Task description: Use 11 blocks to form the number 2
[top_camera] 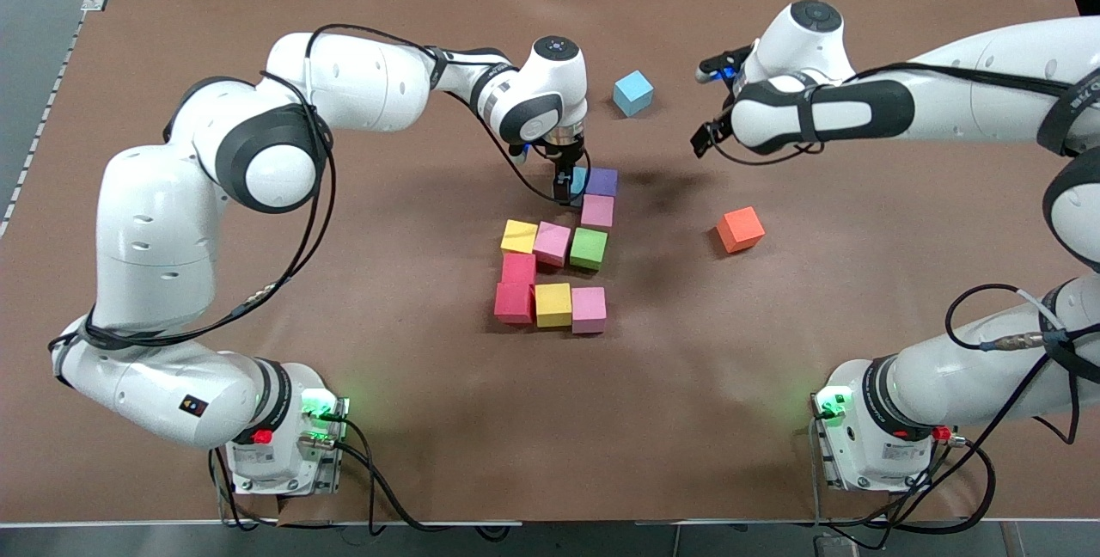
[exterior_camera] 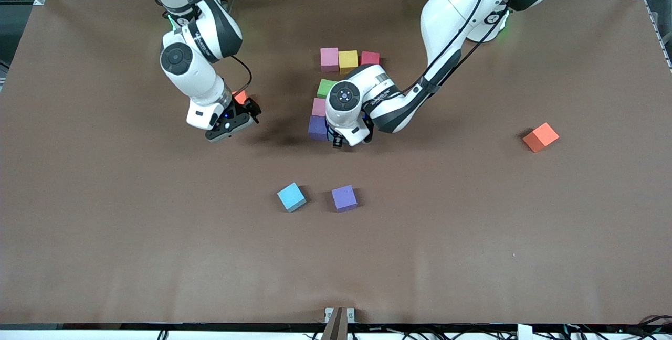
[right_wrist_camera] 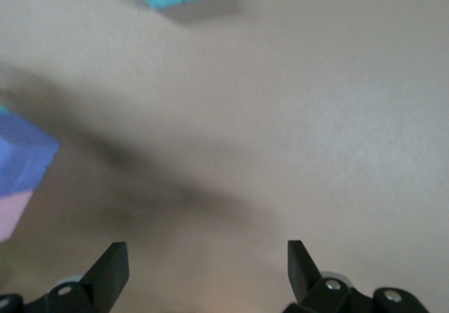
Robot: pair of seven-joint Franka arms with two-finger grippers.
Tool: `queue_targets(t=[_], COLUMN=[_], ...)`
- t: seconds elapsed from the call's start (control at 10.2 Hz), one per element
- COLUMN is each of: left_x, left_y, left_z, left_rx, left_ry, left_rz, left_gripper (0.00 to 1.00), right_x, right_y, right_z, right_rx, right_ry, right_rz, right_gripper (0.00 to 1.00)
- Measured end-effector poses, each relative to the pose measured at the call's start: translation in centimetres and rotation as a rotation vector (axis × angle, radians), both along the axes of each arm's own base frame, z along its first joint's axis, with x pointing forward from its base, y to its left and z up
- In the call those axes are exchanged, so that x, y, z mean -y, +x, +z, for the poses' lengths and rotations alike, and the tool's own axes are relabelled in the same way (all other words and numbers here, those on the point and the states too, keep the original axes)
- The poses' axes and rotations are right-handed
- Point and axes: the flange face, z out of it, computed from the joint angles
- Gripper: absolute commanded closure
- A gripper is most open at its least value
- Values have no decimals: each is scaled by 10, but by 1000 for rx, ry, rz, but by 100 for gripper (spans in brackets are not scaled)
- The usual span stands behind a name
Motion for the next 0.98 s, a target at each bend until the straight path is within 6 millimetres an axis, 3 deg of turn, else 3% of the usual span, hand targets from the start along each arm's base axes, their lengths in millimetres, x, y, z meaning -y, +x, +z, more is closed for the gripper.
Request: queue_targets(t=[0.69,0.98], left_x=[5,-2], left_y=[-2,6], left_z=[10,41], left_rx=[-15,-54], left_ry=[13,4], left_rz=[-10,-2], left_gripper=[0,0], right_x=[-24,-24], right_y=[98,134], right_z=[4,-6], right_rx=[90,116], right_ry=[47,61], right_rz=[25,24], right_gripper=[0,0])
